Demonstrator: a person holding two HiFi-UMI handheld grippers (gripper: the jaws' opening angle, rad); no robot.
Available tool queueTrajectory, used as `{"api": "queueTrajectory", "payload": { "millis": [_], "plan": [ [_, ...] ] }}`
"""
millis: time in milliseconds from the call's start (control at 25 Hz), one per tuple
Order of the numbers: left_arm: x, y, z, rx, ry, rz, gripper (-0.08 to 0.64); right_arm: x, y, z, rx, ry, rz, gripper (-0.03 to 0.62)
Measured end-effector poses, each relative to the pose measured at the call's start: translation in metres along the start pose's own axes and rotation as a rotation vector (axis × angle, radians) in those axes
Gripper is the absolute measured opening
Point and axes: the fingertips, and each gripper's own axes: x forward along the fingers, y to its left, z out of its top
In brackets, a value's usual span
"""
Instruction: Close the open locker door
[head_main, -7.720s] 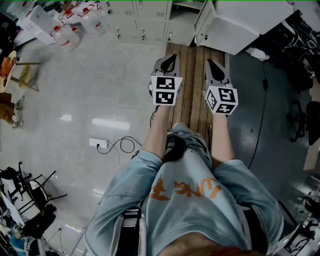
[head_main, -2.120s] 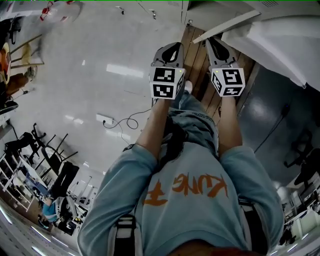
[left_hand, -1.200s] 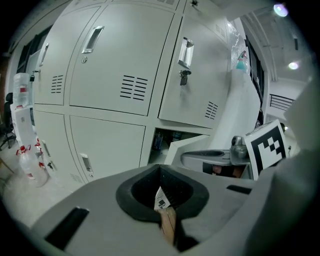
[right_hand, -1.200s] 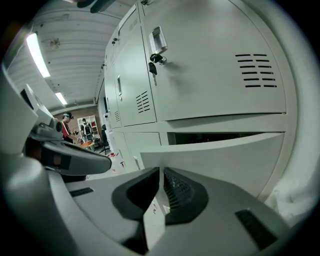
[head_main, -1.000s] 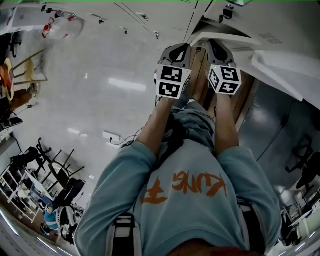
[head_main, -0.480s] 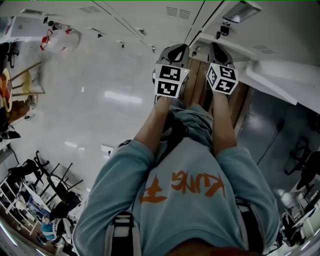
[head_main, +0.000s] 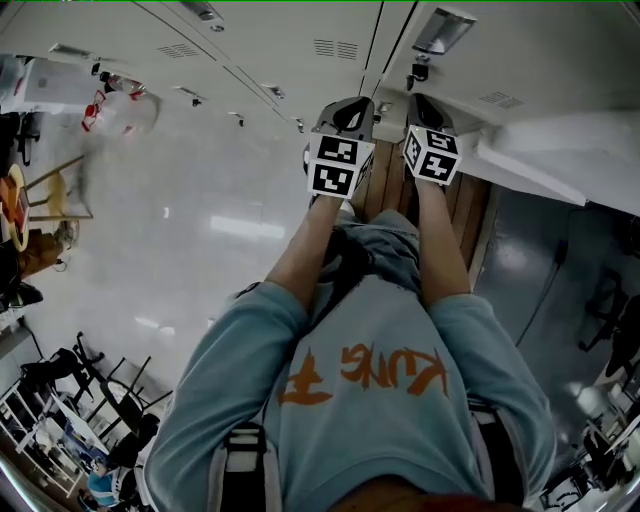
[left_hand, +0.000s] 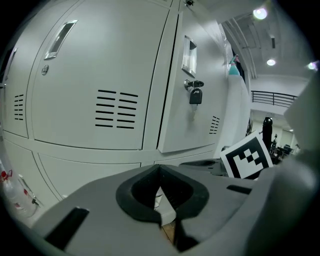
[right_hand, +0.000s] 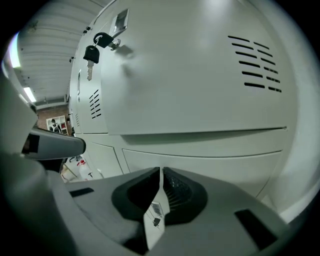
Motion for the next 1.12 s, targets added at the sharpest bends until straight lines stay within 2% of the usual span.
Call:
{"api": "queueTrajectory", "payload": {
  "millis": [200,360,640,760,960,1120],
  "plan": [
    [0.0,-0.005,0.016,-0.007,-0.03,-0.001,0.018,-0.015,-0.005,0.005,0.012,-0.002,0.01,0.04],
    [-0.002,-0.02,0.041,-0.019,-0.086,-0.008,0.018,-0.041,-0.019,0.017,0.03,-0.026,-0.003,0.04],
    [-0.012,-0.058,0.063,-0.012,-0.14,-0.02,0.018,-0.099,-0.043,0.072,0.044,-0.171,-0.012,0.04],
    [-0.026,-0.073,0.077,-0.027,-0.174,-0.002,0.018,-0.133,-0.043,0.094,0.014,-0.221,0.009,0.04],
    [-0.048,-0.107,0.14,0.014,-0.317,0.011,0.018,-0.187,-0.052,0.167,-0.05,-0.382,0.045,0.04],
    [-0.077,-0.129,0.182,0.063,-0.418,0.035,0.018,-0.226,-0.053,0.195,-0.112,-0.436,0.06,0.04]
  ]
}}
